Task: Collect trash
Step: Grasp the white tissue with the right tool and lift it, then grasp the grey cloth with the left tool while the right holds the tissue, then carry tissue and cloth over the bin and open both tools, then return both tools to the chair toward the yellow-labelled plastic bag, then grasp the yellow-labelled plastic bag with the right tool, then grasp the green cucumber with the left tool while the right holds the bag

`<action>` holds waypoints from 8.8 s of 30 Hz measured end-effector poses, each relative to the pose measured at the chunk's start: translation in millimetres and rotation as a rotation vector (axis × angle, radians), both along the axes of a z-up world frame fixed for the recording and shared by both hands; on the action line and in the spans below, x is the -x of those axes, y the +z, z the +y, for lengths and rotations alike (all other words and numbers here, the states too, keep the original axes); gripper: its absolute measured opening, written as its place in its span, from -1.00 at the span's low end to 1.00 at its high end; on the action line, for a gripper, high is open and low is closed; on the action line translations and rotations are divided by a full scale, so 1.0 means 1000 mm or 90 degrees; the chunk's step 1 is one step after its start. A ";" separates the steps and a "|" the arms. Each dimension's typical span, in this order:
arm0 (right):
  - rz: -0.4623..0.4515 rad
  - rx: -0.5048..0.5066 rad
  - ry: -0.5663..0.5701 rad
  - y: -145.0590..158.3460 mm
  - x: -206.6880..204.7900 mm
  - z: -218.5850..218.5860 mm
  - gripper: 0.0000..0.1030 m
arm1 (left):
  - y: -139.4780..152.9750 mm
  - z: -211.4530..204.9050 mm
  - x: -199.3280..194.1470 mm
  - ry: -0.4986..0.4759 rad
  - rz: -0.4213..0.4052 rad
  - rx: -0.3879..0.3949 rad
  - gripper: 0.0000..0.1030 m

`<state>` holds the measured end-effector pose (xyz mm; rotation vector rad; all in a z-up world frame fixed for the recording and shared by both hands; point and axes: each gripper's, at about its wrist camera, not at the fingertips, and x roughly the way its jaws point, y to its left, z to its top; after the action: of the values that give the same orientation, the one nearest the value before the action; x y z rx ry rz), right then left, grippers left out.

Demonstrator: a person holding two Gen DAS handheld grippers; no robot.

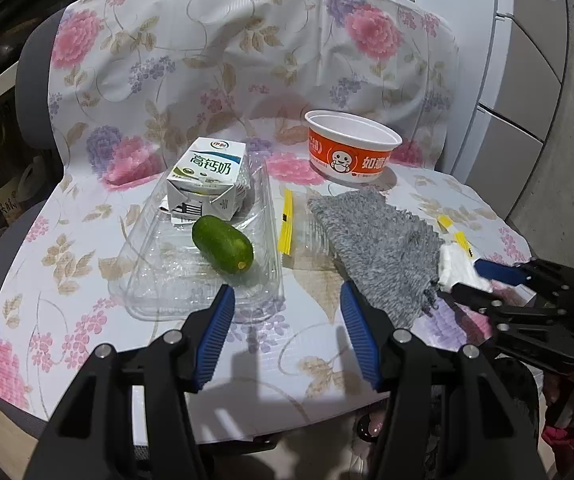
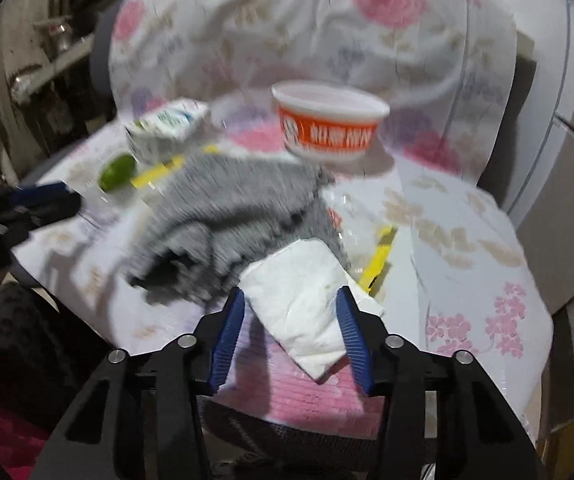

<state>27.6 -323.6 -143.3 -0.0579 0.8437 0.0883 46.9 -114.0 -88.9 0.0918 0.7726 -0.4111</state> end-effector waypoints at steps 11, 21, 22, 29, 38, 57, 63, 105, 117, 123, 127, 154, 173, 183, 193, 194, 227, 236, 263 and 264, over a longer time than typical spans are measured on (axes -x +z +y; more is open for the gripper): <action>-0.005 0.060 0.021 -0.002 0.006 0.009 -0.27 | -0.003 0.000 0.002 -0.003 0.007 0.002 0.05; -0.067 -0.174 -0.037 0.034 0.021 -0.042 -0.80 | 0.004 0.000 0.010 -0.005 -0.003 -0.003 0.05; -0.073 -0.194 -0.044 0.037 0.024 -0.047 -0.80 | 0.004 -0.001 0.011 -0.006 -0.004 -0.004 0.05; -0.128 -0.197 -0.085 0.062 0.047 -0.058 -0.81 | 0.008 -0.015 0.013 -0.034 0.004 0.009 0.05; -0.150 -0.138 -0.064 0.074 0.060 -0.043 -0.81 | -0.012 -0.071 0.003 -0.090 0.032 -0.012 0.05; -0.143 -0.153 -0.068 0.065 0.060 -0.052 -0.81 | 0.014 -0.094 -0.019 -0.116 -0.023 0.011 -0.91; -0.153 -0.152 -0.077 0.071 0.060 -0.058 -0.81 | 0.061 -0.094 -0.036 -0.114 -0.084 0.057 -0.92; -0.120 -0.115 -0.489 0.011 0.279 -0.227 -0.81 | -0.001 -0.326 0.170 -0.578 -0.023 0.125 -0.92; -0.065 -0.172 -0.512 -0.045 0.257 -0.279 -0.65 | -0.034 -0.376 0.152 -0.577 0.042 0.084 -0.30; -0.073 -0.161 -0.531 -0.044 0.261 -0.281 -0.11 | -0.030 -0.364 0.137 -0.550 0.031 0.092 -0.15; -0.115 -0.147 -0.551 -0.023 0.272 -0.279 -0.11 | -0.019 -0.350 0.126 -0.519 0.016 0.105 -0.16; -0.148 -0.105 -0.137 0.077 0.106 -0.047 -0.04 | 0.021 -0.077 0.057 -0.177 -0.051 0.047 -0.15; -0.034 -0.092 -0.108 0.018 -0.017 -0.046 0.08 | -0.001 0.014 -0.002 -0.020 -0.022 0.044 -0.15; 0.022 -0.143 -0.096 0.005 -0.023 -0.049 -0.63 | -0.004 0.006 0.000 -0.028 -0.020 0.038 -0.15; 0.096 -0.146 0.019 0.004 0.018 0.017 -0.53 | 0.002 0.017 0.013 -0.019 -0.028 0.052 -0.15; 0.087 -0.138 0.028 0.008 0.024 0.022 -0.47 | 0.003 0.019 0.014 -0.017 -0.030 0.052 -0.15; 0.045 -0.059 0.150 -0.011 -0.084 0.033 0.65 | -0.012 0.064 -0.030 0.073 -0.014 0.033 -0.15; 0.031 -0.023 0.139 -0.003 -0.051 0.021 -0.93 | -0.010 0.065 -0.023 0.075 -0.021 0.031 -0.15; -0.030 -0.092 -0.074 0.035 -0.001 -0.010 -0.44 | -0.023 0.039 -0.048 -0.006 0.030 0.072 -0.15; -0.029 -0.094 -0.075 0.035 -0.002 -0.011 -0.40 | -0.024 0.034 -0.048 -0.017 0.035 0.077 -0.15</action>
<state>29.3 -334.7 -108.8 0.1279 0.7907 0.0383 95.3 -80.2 -112.7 -0.0235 0.8000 -0.4862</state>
